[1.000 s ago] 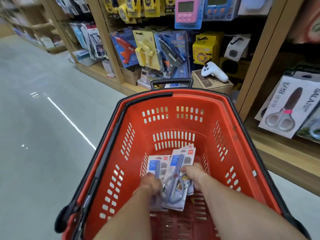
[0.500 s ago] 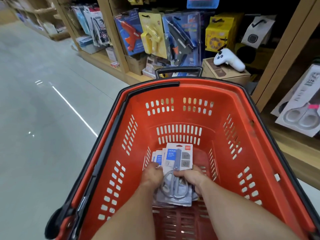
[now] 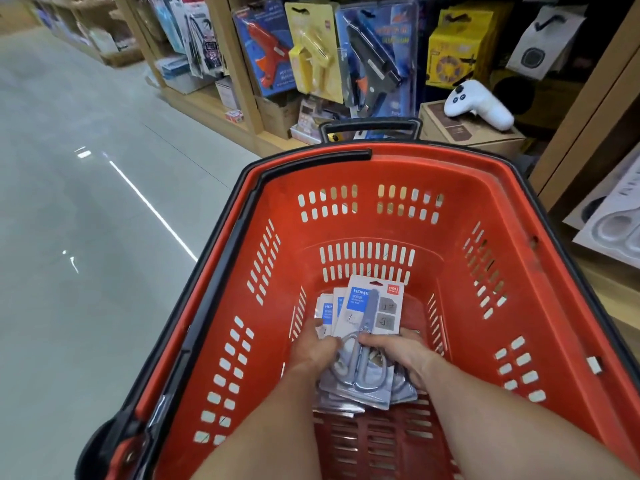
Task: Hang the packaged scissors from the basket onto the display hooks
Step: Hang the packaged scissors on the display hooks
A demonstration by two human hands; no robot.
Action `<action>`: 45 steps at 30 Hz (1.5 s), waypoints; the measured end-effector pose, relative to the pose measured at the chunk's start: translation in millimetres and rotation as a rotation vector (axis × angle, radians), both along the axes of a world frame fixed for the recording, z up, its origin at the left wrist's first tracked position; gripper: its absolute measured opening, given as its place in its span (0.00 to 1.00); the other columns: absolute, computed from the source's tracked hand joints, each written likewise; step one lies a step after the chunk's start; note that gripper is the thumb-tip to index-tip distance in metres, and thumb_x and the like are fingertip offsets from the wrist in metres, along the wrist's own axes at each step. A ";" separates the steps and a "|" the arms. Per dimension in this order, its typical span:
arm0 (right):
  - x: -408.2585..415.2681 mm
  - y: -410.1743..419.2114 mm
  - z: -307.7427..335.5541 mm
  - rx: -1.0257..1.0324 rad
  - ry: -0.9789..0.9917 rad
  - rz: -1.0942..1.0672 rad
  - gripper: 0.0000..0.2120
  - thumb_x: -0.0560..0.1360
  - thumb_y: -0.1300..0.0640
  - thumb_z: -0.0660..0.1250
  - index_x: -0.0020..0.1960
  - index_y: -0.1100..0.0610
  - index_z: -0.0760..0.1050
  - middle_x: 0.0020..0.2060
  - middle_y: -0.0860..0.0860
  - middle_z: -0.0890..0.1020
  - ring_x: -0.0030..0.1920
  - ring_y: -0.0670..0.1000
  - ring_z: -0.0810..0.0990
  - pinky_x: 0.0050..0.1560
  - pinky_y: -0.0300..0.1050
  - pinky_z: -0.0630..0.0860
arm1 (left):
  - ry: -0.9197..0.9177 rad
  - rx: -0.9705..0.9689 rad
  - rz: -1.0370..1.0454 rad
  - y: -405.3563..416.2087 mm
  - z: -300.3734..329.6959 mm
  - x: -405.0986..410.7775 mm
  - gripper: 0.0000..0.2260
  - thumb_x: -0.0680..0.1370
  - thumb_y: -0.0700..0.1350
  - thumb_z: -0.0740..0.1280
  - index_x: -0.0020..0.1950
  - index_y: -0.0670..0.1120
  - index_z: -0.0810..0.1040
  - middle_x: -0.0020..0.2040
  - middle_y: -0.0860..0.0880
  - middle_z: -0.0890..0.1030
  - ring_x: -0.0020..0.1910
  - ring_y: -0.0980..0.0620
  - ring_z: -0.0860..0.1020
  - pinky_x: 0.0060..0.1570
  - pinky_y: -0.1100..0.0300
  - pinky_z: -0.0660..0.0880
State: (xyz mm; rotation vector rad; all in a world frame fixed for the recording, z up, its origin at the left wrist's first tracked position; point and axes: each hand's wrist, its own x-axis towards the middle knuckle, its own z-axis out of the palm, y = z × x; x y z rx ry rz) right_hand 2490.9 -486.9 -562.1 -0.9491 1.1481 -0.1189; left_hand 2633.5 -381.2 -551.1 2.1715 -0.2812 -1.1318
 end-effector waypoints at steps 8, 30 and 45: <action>-6.0 -8.5 -17.5 0.110 0.071 0.014 0.20 0.67 0.64 0.82 0.56 0.64 0.84 0.47 0.62 0.88 0.50 0.65 0.87 0.56 0.66 0.83 | -0.060 -0.027 -0.091 3.4 -4.0 -1.3 0.21 0.84 0.42 0.64 0.78 0.52 0.69 0.74 0.46 0.71 0.64 0.45 0.78 0.65 0.47 0.79; -15.6 -16.4 -19.1 0.118 0.084 0.074 0.36 0.51 0.52 0.89 0.56 0.60 0.85 0.47 0.58 0.89 0.53 0.61 0.87 0.63 0.59 0.81 | 0.330 0.013 0.152 -13.0 -48.4 25.9 0.44 0.57 0.60 0.86 0.70 0.59 0.71 0.65 0.48 0.83 0.62 0.40 0.83 0.64 0.36 0.78; -4.7 -21.6 -8.3 -0.334 0.213 0.161 0.21 0.59 0.40 0.84 0.48 0.43 0.84 0.49 0.43 0.88 0.50 0.48 0.86 0.61 0.48 0.81 | 0.485 -0.049 0.198 -11.0 -29.6 8.9 0.13 0.80 0.46 0.70 0.64 0.45 0.83 0.54 0.40 0.88 0.55 0.36 0.86 0.63 0.36 0.80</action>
